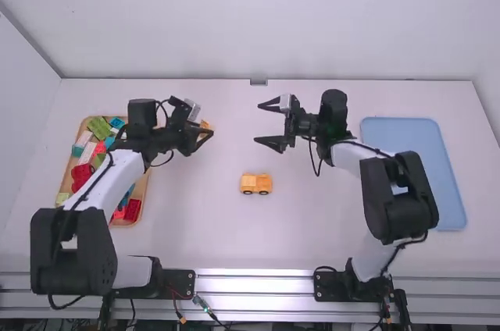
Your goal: Assemble lego blocks to make yellow taxi
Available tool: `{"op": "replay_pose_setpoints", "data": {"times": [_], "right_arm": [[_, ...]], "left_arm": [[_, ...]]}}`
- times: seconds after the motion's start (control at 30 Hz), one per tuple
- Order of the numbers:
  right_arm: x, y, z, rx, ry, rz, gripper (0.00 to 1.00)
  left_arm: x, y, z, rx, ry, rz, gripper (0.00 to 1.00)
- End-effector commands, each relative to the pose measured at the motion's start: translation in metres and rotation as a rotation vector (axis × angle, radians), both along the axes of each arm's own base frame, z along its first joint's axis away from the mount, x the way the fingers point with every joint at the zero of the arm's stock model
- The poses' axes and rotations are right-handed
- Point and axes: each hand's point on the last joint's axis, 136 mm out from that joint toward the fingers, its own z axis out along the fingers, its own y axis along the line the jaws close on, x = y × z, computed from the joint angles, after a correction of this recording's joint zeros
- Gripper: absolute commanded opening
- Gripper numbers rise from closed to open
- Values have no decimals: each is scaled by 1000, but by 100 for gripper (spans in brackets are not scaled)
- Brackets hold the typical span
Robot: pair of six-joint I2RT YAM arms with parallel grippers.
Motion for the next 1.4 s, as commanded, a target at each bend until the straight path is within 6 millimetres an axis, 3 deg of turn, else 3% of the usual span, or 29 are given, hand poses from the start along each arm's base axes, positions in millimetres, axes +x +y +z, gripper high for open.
{"op": "replay_pose_setpoints", "data": {"times": [0.0, 0.23, 0.4, 0.63, 0.87, 0.93, 1.37], "right_arm": [[-19, 1, 3, 5, 225, 146, 99], [-7, 14, 8, -2, 395, 171, 99], [4, 26, -1, -27, 483, 192, 98], [-13, 37, 3, -43, 424, 300, 96], [-21, 43, 1, -38, 360, 325, 90], [-19, 43, 1, -37, 359, 317, 82], [-13, 41, 0, -29, 345, 284, 53]], "left_arm": [[-12, -25, 4, -99, -33, -168, 5], [-12, -50, 9, -212, -120, -334, 2], [-23, -76, 12, -216, -193, -453, 2], [-30, -91, 17, -226, -204, -505, 2], [-33, -93, 22, -249, -214, -528, 2], [-31, -93, 26, -257, -214, -520, 2], [-28, -93, 27, -247, -235, -514, 2]]}}
